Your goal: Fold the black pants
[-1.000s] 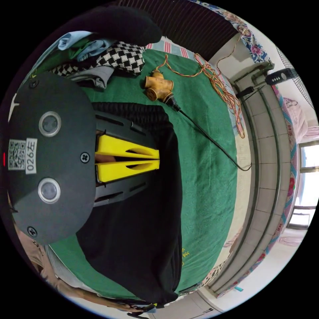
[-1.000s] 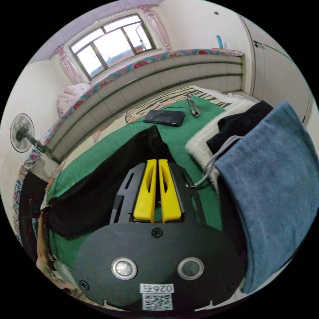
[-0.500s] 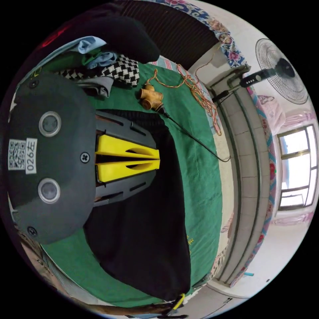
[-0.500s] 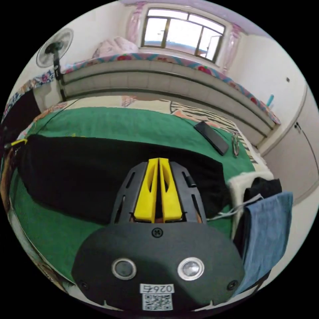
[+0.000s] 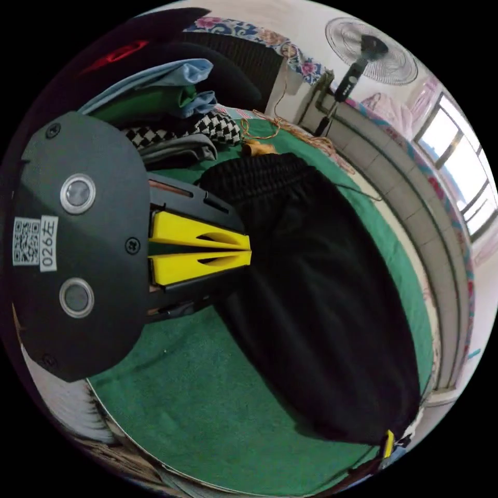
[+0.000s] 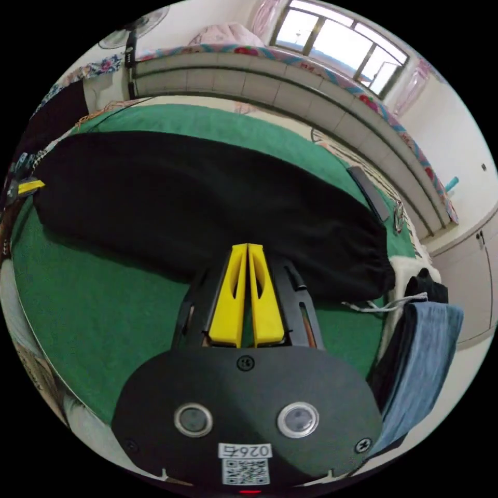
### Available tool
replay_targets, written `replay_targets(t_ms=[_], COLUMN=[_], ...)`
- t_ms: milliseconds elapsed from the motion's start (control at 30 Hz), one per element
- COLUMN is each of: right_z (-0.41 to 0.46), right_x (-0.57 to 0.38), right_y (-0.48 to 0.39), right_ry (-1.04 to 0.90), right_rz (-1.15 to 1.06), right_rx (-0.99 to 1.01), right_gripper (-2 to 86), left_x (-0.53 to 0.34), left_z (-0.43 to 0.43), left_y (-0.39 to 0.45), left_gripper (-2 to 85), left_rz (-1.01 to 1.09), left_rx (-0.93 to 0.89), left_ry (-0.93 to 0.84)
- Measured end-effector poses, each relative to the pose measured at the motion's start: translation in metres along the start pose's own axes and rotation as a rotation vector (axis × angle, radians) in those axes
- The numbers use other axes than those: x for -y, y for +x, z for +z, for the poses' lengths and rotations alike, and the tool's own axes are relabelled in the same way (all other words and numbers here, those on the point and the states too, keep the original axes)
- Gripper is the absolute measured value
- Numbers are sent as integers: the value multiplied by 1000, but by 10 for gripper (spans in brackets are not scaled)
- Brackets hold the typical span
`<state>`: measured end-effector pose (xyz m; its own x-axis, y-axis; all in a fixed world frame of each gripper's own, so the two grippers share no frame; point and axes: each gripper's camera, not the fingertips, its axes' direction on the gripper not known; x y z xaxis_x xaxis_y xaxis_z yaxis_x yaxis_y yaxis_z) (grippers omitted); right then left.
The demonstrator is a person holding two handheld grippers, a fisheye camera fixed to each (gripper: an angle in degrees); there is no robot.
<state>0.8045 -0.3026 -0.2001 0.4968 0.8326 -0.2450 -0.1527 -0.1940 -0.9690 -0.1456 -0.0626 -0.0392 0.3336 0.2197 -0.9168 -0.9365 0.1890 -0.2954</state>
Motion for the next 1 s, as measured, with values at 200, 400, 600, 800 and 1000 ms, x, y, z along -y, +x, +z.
replay_targets(t_ms=[200, 400, 600, 800, 1000], right_z=[-28, -62, -42, -13, -7], right_x=[-36, -126, -186, -179, -185], right_y=[72, 146, 204, 234, 242], right_ry=[28, 210, 304, 258, 257], right_rz=[302, 723, 997, 1008, 973], right_rx=[133, 168, 416, 524, 485], right_gripper=[-8, 28, 106, 140, 128], left_x=[-33, 15, 200, 378, 461], left_z=[-17, -58, -29, 36, 93], left_y=[-21, 5, 107, 247, 349], left_gripper=[-9, 7, 131, 128, 160], left_rz=[-227, -178, 195, 409, 498], left_rx=[-147, -386, -724, -888, -811], left_ry=[127, 536, 655, 444, 274])
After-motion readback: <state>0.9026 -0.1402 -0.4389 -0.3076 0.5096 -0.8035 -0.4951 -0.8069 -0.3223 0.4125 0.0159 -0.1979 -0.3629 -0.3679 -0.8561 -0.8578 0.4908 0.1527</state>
